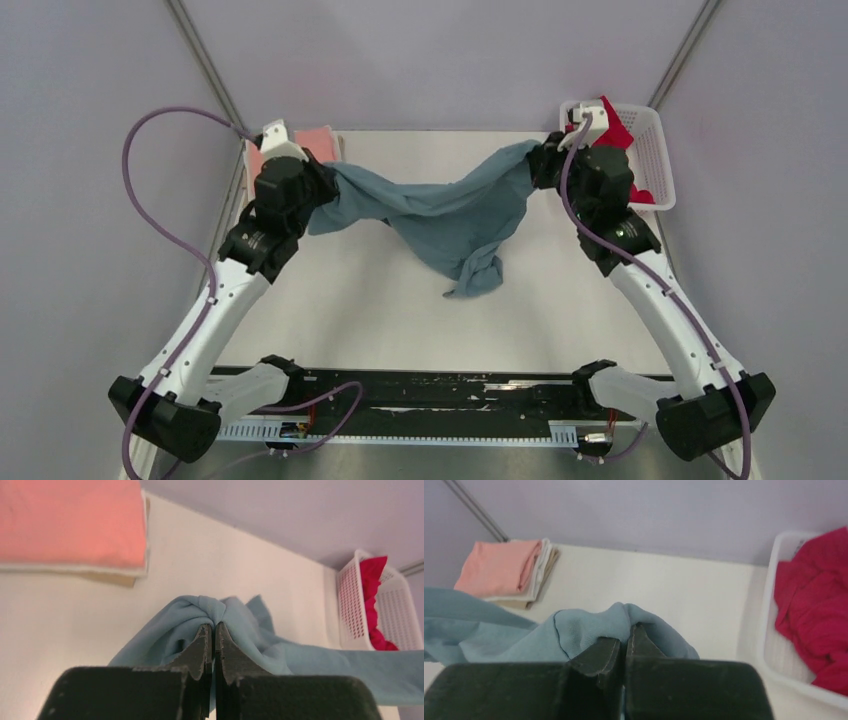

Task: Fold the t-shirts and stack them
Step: Flatten out the tshirt

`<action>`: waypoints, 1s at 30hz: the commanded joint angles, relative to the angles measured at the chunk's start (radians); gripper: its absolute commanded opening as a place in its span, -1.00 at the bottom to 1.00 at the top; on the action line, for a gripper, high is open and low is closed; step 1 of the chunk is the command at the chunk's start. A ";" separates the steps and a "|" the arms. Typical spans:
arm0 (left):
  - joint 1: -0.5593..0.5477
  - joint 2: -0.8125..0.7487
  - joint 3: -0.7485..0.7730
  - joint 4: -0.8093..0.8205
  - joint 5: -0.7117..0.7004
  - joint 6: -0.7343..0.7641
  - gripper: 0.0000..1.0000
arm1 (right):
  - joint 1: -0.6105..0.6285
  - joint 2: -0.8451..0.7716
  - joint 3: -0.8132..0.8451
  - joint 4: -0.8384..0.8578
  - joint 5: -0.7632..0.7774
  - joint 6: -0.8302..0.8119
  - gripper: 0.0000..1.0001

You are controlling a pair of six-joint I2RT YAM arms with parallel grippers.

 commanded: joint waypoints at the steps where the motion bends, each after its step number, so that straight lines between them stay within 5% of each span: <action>1: 0.062 0.131 0.249 0.092 -0.035 0.129 -1.00 | -0.035 0.180 0.252 0.040 0.064 -0.111 -1.00; 10: 0.191 0.655 1.256 -0.153 0.225 0.333 -1.00 | -0.145 0.550 0.950 0.064 -0.014 -0.184 -1.00; 13: 0.193 0.673 1.344 -0.172 0.271 0.351 -1.00 | -0.149 0.546 1.000 0.063 -0.021 -0.197 -1.00; 19: 0.194 0.447 1.014 -0.115 0.371 0.353 -1.00 | -0.153 0.324 0.653 0.059 -0.060 -0.213 -1.00; 24: 0.159 0.230 0.479 -0.063 0.489 0.242 -1.00 | -0.153 0.145 0.285 -0.073 0.096 -0.182 -1.00; 30: -0.034 0.016 -0.105 -0.029 0.445 0.040 -0.96 | -0.154 0.014 -0.058 -0.247 0.154 -0.053 -0.96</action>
